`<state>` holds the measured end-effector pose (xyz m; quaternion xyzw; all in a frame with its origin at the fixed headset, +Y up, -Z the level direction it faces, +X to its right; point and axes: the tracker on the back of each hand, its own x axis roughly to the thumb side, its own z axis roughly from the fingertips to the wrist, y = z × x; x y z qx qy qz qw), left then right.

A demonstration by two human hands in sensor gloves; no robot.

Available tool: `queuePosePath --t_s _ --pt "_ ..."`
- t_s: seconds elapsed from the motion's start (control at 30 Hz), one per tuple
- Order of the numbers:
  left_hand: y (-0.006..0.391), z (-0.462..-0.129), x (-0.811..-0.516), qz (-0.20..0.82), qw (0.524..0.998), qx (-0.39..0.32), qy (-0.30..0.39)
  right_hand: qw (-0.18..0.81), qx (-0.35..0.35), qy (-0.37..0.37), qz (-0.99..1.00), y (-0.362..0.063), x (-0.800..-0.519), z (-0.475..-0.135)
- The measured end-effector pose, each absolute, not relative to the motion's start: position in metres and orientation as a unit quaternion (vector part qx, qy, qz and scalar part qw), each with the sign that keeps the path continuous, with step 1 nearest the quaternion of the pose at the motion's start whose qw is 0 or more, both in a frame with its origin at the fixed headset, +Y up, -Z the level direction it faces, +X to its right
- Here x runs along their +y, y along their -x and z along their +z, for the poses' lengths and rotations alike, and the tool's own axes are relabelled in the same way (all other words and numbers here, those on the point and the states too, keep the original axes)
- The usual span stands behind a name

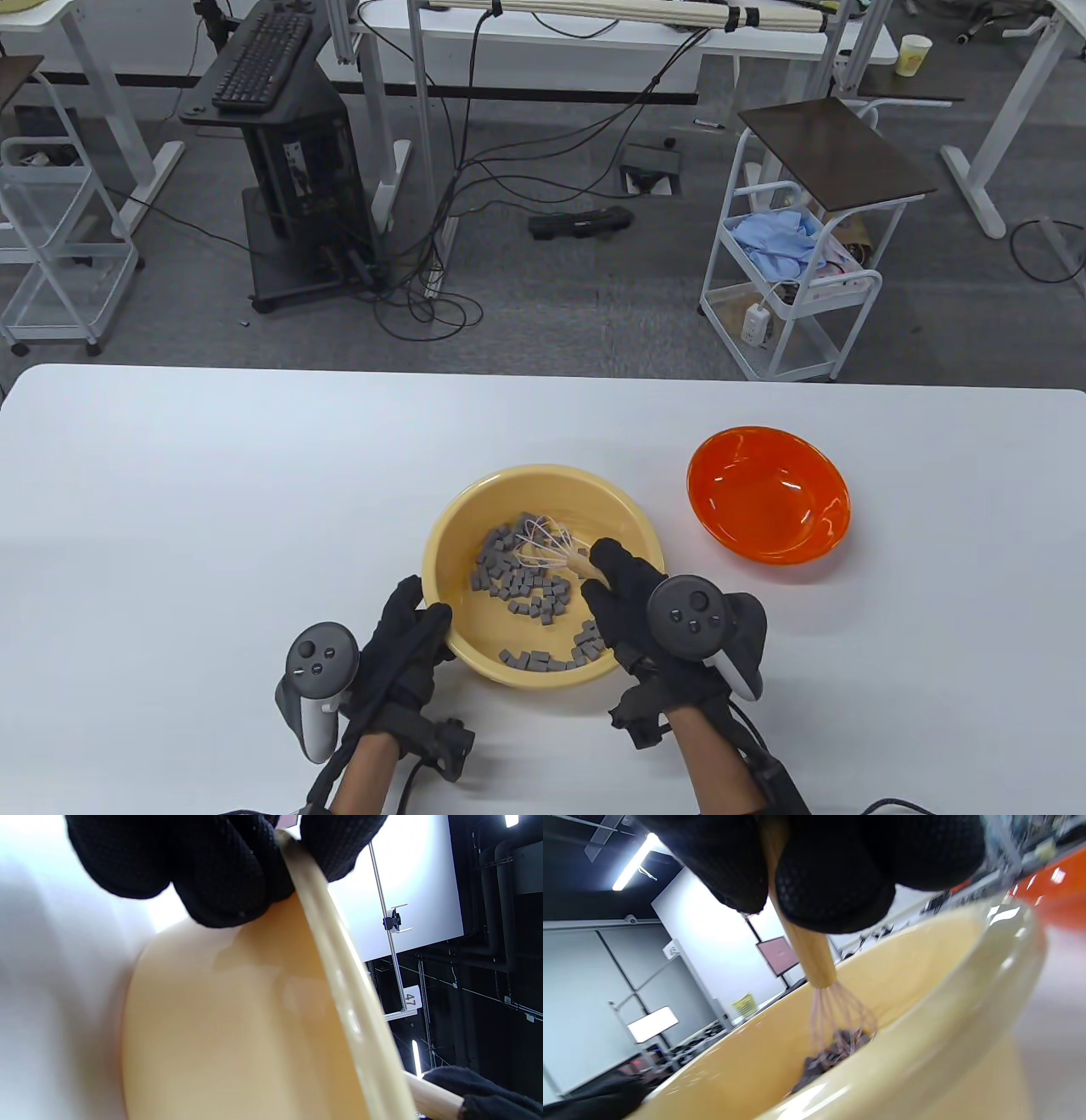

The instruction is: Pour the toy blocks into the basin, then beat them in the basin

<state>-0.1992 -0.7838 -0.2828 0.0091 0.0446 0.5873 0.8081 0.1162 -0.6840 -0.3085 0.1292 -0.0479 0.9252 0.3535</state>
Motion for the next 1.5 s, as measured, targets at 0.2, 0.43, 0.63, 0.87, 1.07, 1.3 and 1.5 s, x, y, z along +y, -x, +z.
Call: queuePosePath --t_s 0.2,0.43,0.63,0.87,1.07,1.3,1.5 --pt "0.199 -0.282 -0.784 0.584 0.81 0.049 -0.014 0.4 0.002 -0.177 0.899 -0.116 -0.685 -0.312" --pt "0.199 -0.282 -0.784 0.582 0.811 0.051 -0.017 0.406 0.024 -0.19 0.893 -0.129 -0.662 -0.306" --pt "0.197 -0.281 -0.784 0.574 0.817 0.054 -0.023 0.385 -0.022 -0.148 0.911 -0.142 -0.647 -0.3" --pt "0.197 -0.281 -0.784 0.575 0.816 0.053 -0.022 0.313 -0.084 -0.123 0.938 -0.143 -0.635 -0.289" --pt "0.198 -0.281 -0.784 0.579 0.813 0.052 -0.02 0.261 -0.143 -0.125 0.947 -0.136 -0.642 -0.289" --pt "0.199 -0.282 -0.784 0.589 0.807 0.045 -0.011 0.252 -0.156 -0.109 0.949 -0.13 -0.665 -0.297" --pt "0.2 -0.282 -0.784 0.594 0.804 0.04 -0.004 0.287 -0.127 -0.101 0.944 -0.128 -0.678 -0.305"
